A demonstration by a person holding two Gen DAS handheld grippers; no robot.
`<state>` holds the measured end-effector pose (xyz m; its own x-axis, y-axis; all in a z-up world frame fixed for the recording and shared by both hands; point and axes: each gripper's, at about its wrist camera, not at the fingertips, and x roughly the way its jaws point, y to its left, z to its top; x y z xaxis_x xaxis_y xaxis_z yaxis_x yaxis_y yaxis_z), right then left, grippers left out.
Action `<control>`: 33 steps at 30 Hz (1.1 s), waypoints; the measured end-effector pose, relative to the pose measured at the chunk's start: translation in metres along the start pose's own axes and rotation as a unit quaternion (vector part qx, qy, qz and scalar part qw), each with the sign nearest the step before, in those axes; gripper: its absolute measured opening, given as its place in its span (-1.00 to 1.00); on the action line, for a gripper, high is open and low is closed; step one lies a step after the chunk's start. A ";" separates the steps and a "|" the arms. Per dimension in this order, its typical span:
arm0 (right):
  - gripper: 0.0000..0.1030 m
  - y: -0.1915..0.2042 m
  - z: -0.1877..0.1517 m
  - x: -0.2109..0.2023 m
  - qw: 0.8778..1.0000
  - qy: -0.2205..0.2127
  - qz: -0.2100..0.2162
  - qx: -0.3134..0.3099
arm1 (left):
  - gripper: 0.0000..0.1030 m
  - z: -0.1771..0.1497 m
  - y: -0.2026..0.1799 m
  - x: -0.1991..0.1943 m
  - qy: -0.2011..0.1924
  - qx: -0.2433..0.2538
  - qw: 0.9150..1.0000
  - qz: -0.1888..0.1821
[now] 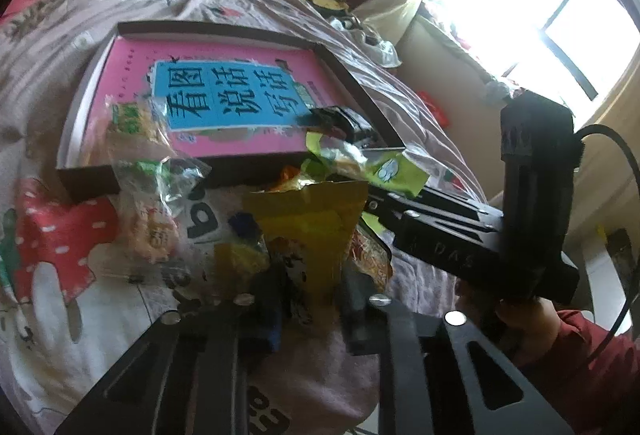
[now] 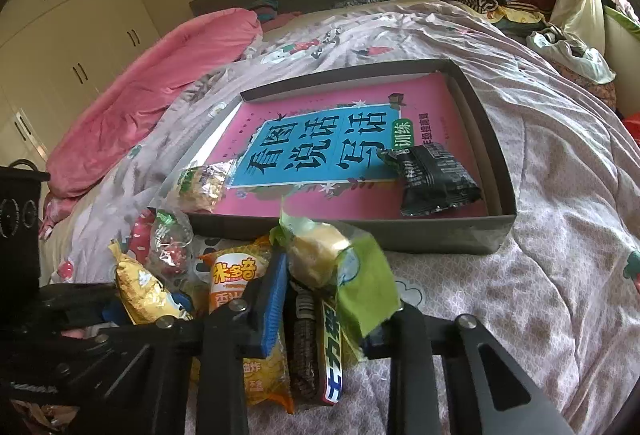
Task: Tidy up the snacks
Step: 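Grasp yellow snack bag with left gripper while right gripper grasps green-wrapped bun, then lift yellow bag with left gripper and green-wrapped bun with right gripper over tray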
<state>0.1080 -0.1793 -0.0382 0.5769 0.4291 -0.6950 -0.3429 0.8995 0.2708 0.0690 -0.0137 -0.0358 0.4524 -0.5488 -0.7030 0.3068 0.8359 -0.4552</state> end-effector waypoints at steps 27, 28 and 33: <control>-0.44 -0.009 0.005 -0.035 0.998 -0.055 -0.015 0.011 | -0.70 0.008 0.002 -0.029 -0.052 -0.004 0.999 -0.001; -0.44 -0.009 0.006 -0.035 0.998 -0.056 -0.015 0.011 | -0.70 0.008 0.002 -0.029 -0.053 -0.005 0.999 -0.001; -0.44 -0.010 0.008 -0.039 0.998 -0.062 -0.016 0.012 | -0.70 0.009 0.005 -0.034 -0.057 -0.013 0.998 0.002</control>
<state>0.0948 -0.2043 -0.0087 0.6757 0.4053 -0.6157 -0.3053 0.9141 0.2667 0.0627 0.0092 -0.0095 0.5457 -0.5419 -0.6391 0.2837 0.8372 -0.4676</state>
